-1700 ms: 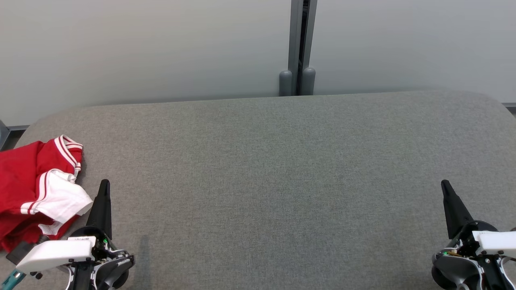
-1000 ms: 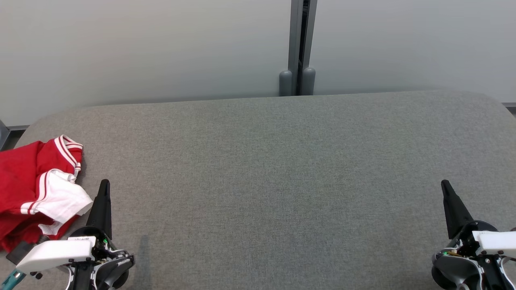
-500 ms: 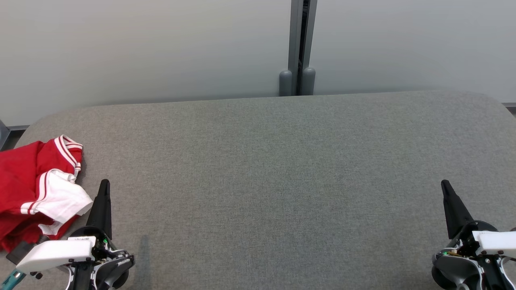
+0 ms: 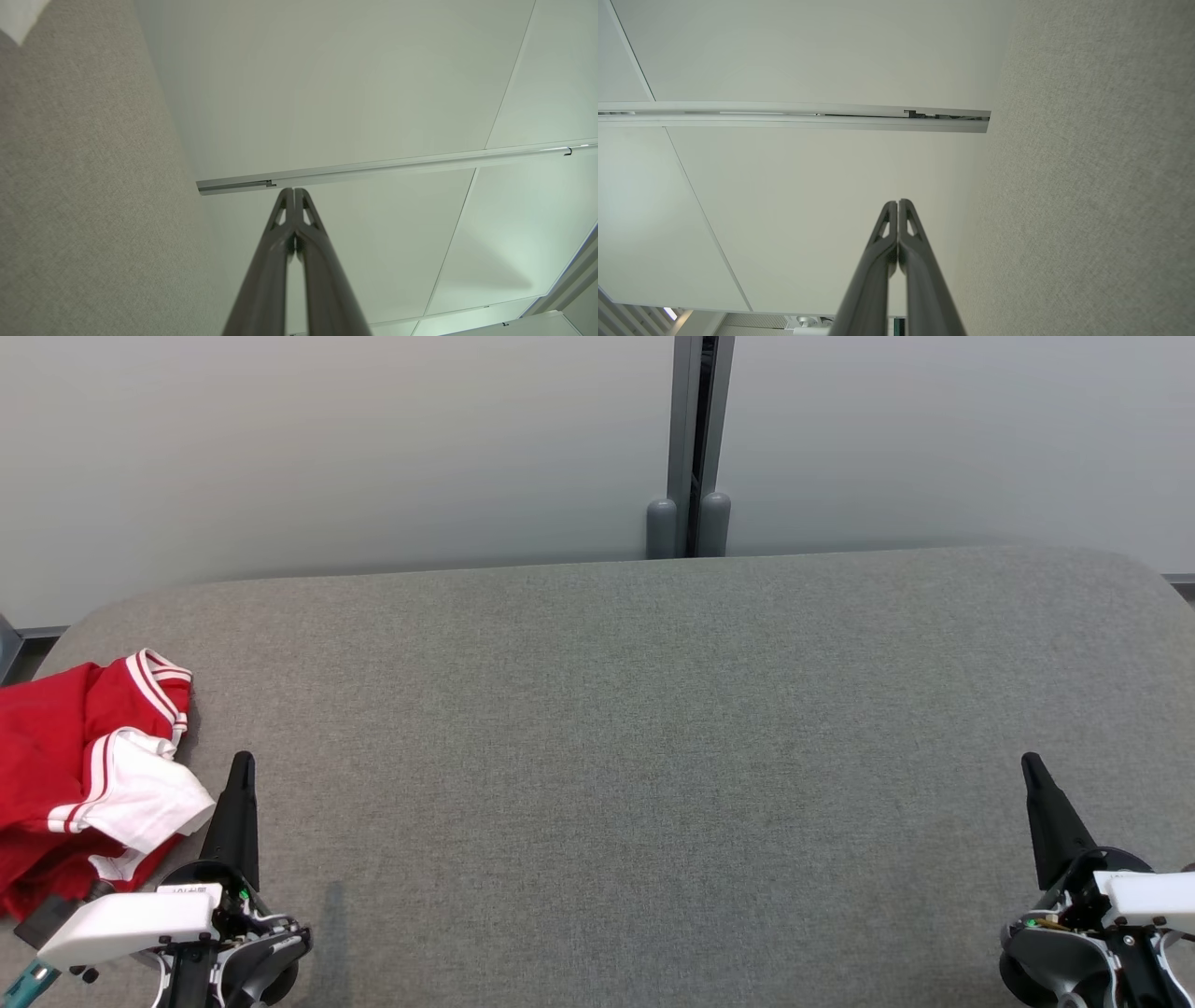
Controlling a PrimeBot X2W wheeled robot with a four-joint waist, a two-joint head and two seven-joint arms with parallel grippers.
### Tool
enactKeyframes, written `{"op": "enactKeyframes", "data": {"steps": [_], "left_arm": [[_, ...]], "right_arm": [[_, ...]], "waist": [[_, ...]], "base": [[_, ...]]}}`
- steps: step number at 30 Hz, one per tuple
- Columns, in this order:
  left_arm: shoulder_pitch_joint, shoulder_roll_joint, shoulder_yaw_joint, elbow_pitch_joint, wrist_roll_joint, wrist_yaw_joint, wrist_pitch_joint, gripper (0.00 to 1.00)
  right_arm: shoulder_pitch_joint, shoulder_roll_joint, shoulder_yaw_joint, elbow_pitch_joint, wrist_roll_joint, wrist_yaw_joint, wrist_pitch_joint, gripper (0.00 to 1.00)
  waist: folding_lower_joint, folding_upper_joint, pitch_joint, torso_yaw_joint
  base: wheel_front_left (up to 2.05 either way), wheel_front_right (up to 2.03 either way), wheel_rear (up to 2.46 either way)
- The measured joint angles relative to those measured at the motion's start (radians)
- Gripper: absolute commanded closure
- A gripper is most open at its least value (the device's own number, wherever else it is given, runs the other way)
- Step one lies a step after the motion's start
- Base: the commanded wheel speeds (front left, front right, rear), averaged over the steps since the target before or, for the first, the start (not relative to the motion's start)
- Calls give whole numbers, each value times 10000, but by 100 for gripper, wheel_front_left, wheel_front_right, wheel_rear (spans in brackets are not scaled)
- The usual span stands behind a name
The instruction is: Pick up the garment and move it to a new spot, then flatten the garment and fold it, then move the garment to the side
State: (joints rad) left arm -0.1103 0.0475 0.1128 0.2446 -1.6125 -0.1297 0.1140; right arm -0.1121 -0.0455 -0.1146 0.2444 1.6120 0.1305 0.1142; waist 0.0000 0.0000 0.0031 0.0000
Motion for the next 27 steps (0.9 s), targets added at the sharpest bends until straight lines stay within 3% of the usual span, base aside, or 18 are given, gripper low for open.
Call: {"op": "enactKeyframes", "data": {"steps": [27], "left_arm": [[0, 0, 0, 0, 2, 0, 0, 100]], "right_arm": [[0, 0, 0, 0, 0, 0, 0, 100]], "waist": [[0, 0, 0, 0]], "base": [[0, 0, 0]]}}
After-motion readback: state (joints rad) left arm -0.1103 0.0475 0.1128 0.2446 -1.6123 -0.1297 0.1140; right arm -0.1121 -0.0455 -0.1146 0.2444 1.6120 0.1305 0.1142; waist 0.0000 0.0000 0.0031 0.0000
